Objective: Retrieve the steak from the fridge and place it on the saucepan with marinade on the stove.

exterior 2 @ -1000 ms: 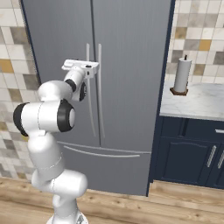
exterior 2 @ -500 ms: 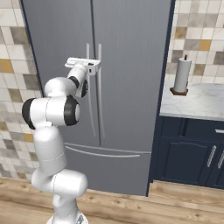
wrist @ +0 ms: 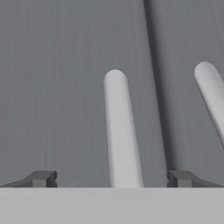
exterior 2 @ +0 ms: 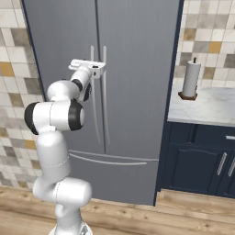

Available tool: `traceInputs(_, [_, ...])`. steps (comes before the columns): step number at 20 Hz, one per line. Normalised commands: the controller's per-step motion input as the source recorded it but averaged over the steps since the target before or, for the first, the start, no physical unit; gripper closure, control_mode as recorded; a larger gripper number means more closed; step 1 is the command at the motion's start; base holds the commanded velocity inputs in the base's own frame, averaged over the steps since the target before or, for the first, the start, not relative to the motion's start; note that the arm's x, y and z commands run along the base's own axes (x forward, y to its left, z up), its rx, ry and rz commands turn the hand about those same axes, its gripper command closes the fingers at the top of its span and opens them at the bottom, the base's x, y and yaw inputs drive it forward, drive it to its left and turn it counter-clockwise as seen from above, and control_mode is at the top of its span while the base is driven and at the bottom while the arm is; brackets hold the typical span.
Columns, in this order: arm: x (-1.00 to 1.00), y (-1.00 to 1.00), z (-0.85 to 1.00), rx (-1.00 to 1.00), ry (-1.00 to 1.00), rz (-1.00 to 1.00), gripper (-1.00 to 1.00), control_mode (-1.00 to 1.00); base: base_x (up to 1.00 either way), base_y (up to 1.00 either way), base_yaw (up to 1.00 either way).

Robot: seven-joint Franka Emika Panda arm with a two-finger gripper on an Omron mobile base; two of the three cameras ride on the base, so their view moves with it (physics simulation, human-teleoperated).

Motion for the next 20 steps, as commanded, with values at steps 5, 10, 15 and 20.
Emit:
traceInputs(5, [0.0, 0.0, 0.0, 0.0, 0.0, 0.0, 1.0, -1.0, 0.0, 0.0, 0.0])
traceInputs(10, [0.0, 0.0, 0.0, 0.0, 0.0, 0.0, 1.0, -1.0, 0.0, 0.0, 0.0])
traceInputs(15, [-0.16, 0.03, 0.0, 0.0, 0.0, 0.0, 1.0, -1.0, 0.0, 0.0, 0.0])
traceInputs(20, [-0.56, 0.2, 0.0, 0.0, 0.0, 0.05, 1.0, -1.0, 0.0, 0.0, 0.0])
